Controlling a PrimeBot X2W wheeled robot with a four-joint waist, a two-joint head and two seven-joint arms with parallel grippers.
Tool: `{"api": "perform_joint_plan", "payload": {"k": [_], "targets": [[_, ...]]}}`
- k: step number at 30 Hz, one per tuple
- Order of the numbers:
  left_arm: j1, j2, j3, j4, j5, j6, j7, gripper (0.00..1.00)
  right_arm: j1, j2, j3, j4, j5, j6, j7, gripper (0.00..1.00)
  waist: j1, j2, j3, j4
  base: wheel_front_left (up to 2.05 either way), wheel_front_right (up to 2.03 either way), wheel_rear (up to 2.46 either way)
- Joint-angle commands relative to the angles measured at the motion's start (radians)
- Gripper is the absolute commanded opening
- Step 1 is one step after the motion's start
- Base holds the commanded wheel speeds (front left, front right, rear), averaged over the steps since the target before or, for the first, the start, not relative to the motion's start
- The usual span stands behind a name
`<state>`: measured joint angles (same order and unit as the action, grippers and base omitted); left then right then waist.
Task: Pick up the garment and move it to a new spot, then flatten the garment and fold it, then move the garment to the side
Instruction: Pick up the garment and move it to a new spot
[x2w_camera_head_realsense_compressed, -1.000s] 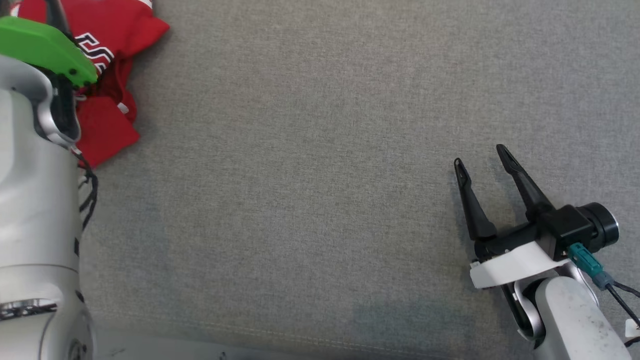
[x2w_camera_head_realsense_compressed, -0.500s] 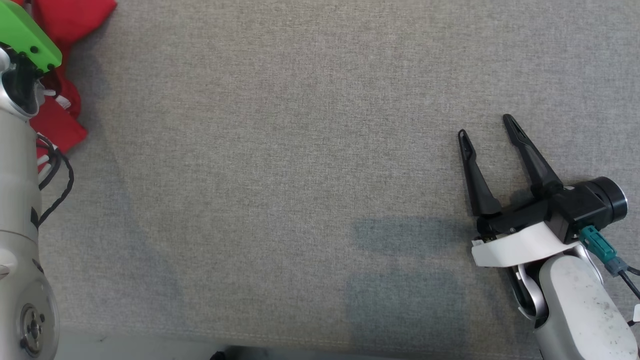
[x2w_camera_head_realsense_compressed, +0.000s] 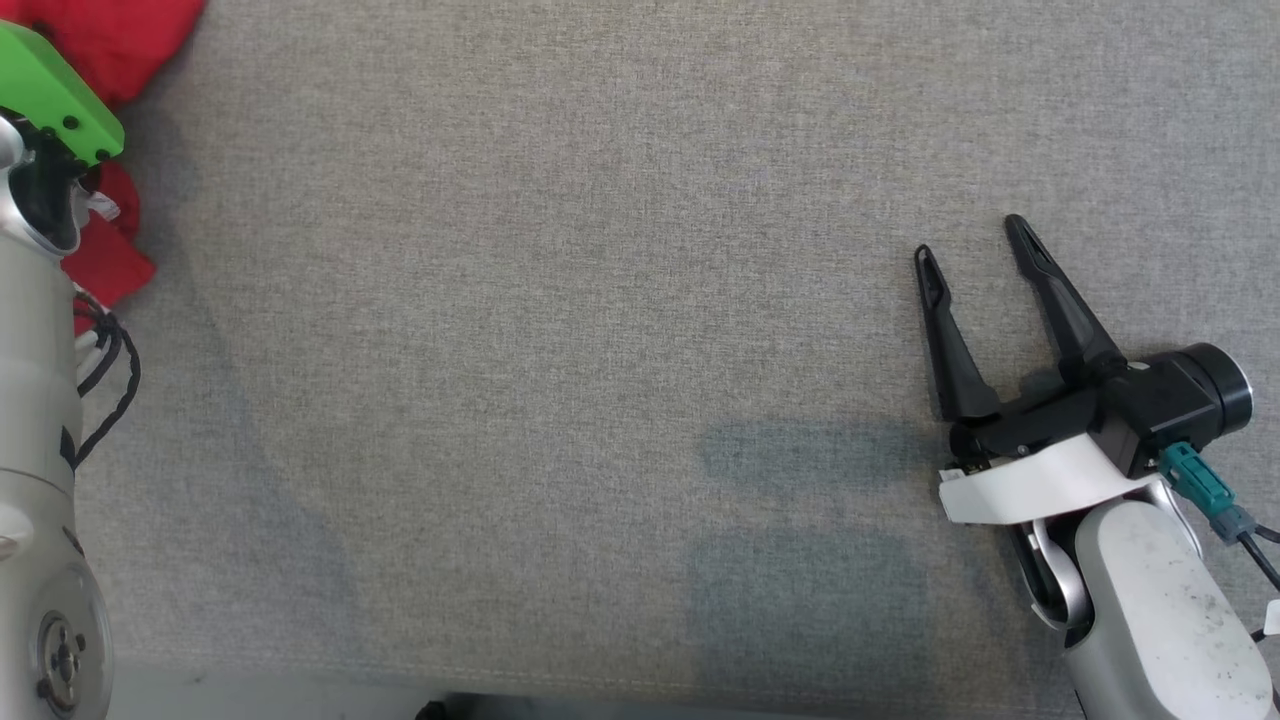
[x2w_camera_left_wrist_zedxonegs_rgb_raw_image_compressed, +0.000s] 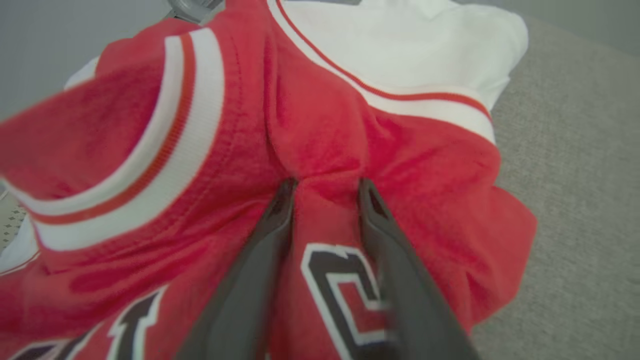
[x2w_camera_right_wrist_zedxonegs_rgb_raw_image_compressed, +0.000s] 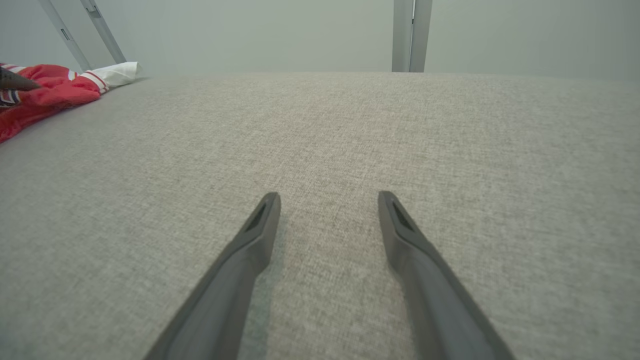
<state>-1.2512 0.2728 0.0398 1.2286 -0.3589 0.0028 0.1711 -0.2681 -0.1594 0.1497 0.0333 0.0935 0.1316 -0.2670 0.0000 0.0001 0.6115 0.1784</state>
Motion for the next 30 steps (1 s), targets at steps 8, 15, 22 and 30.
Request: {"api": "perform_joint_plan", "payload": {"k": [8, 15, 22, 30], "targets": [[0.024, 0.007, 0.019, -0.037, -0.022, -0.018, -0.199, 0.00, 0.013, 0.006, 0.007, 0.045, 0.006, -0.002, 0.002, 1.00, 0.0000, -0.0001, -0.055, 0.008, 0.00, 0.00, 0.00], [0.017, 0.014, 0.035, -0.069, -0.051, -0.060, -0.326, 0.00, 0.028, 0.026, 0.015, 0.054, 0.010, -0.002, 0.002, 1.00, 0.0000, -0.0001, -0.138, 0.008, 0.00, 0.00, 0.00], [-0.010, 0.034, 0.027, -0.123, -0.057, -0.096, -0.375, 0.00, 0.051, 0.054, 0.026, 0.070, 0.021, -0.002, 0.002, 1.00, 0.0000, -0.0001, -0.236, -0.009, 0.00, 0.00, 0.00], [-0.038, 0.024, -0.009, -0.249, -0.068, -0.117, -0.334, 0.00, 0.085, 0.092, 0.023, 0.084, 0.033, -0.002, 0.002, 1.00, 0.0000, -0.0001, -0.341, -0.071, 0.00, 0.00, 0.00]]}}
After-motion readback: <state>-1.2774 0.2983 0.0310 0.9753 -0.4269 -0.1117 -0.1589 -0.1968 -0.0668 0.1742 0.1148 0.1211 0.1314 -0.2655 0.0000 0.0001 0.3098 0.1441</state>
